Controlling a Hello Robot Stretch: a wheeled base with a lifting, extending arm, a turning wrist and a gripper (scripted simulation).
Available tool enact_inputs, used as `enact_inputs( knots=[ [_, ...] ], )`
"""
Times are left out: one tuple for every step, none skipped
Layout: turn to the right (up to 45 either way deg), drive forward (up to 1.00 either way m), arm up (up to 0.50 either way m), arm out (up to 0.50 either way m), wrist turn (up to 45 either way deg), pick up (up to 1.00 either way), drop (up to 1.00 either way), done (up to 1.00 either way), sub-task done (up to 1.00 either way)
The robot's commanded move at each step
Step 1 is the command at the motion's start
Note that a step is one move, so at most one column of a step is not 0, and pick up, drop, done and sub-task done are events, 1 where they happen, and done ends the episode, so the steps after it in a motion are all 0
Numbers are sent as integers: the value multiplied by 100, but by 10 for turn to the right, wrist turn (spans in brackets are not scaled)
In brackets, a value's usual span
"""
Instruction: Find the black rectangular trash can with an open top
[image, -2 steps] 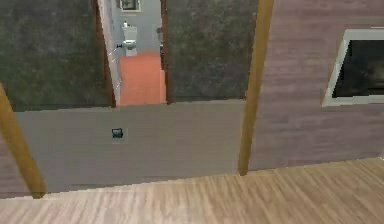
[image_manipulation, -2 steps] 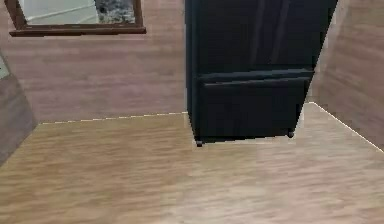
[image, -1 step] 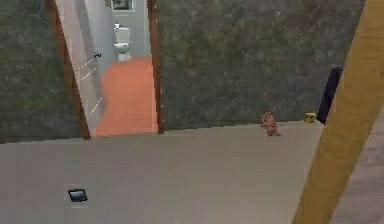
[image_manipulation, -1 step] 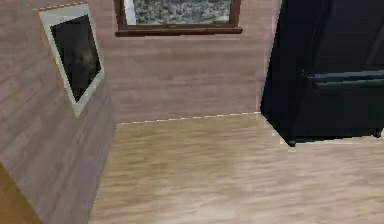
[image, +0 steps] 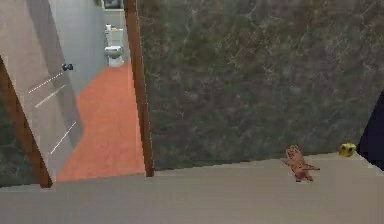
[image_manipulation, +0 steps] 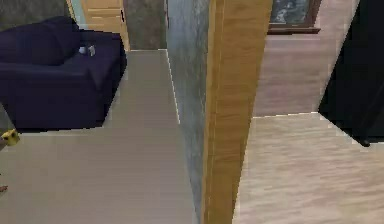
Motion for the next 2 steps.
enact_inputs(
  knots=[
    [450, 0, 0, 0, 0, 0, 0, 0, 0],
    [150, 0, 0, 0, 0, 0, 0, 0, 0]
  ],
)
